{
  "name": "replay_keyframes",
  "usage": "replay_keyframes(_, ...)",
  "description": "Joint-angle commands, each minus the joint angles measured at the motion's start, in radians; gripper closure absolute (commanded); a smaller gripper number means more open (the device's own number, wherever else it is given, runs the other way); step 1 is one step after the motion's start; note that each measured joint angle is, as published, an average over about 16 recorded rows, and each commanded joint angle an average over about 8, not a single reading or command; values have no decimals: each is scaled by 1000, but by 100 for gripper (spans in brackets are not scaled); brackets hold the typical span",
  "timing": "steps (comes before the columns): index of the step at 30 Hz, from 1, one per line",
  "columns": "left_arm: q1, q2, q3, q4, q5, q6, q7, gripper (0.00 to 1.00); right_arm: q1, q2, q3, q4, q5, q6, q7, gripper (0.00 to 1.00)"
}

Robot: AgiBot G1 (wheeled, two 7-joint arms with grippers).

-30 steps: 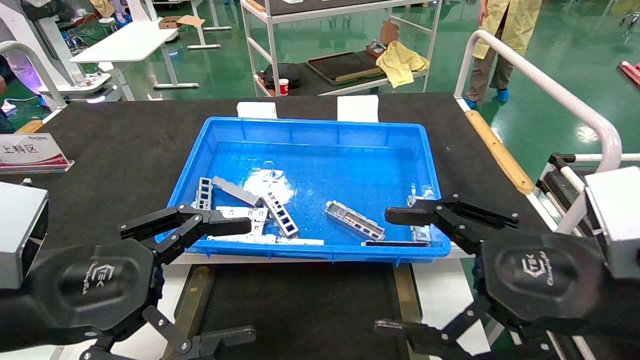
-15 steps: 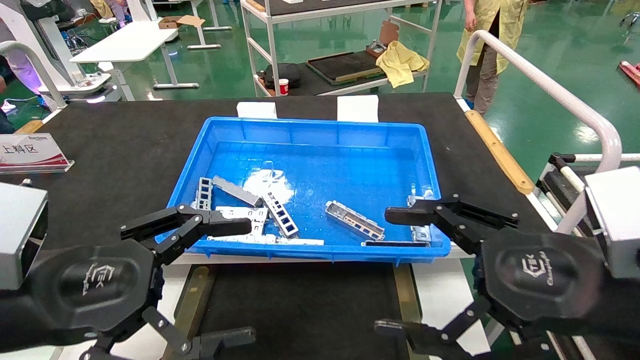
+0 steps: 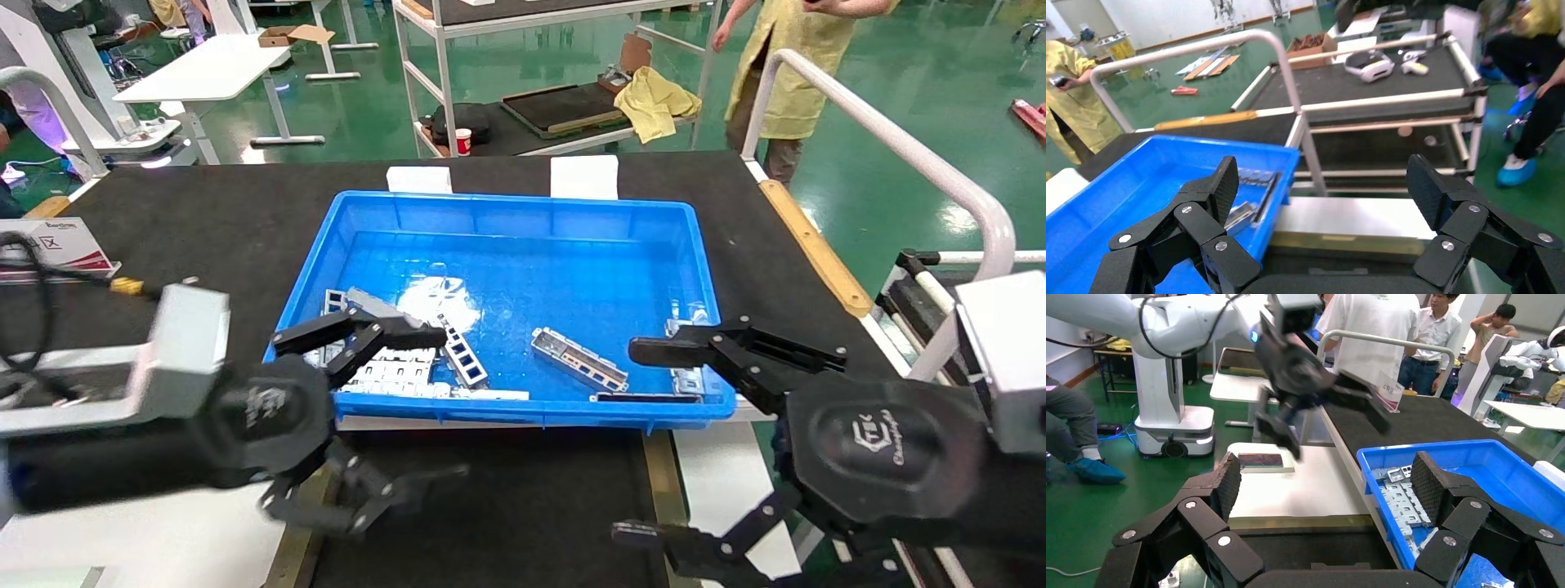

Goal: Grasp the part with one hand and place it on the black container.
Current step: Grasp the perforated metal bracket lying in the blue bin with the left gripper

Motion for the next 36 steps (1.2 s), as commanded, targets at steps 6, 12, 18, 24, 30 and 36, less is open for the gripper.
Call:
replay_keyframes(6, -111, 126, 54, 183, 109, -25, 84, 0, 0, 0, 0, 0, 0, 0, 0, 0)
replay_keyframes(12, -223, 242, 88, 396, 181, -62, 170, 0, 0, 0, 0, 0, 0, 0, 0, 0)
replay_keyframes(18, -323, 345, 112, 614, 238, -109, 278, 0, 0, 0, 0, 0, 0, 0, 0, 0)
replay_keyframes(24, -401, 433, 135, 803, 291, -190, 384, 0, 0, 0, 0, 0, 0, 0, 0, 0)
replay_keyframes(30, -445, 528, 163, 941, 352, -362, 470, 0, 0, 0, 0, 0, 0, 0, 0, 0)
replay_keyframes(36, -451, 597, 184, 994, 381, -500, 517, 0, 0, 0, 0, 0, 0, 0, 0, 0)
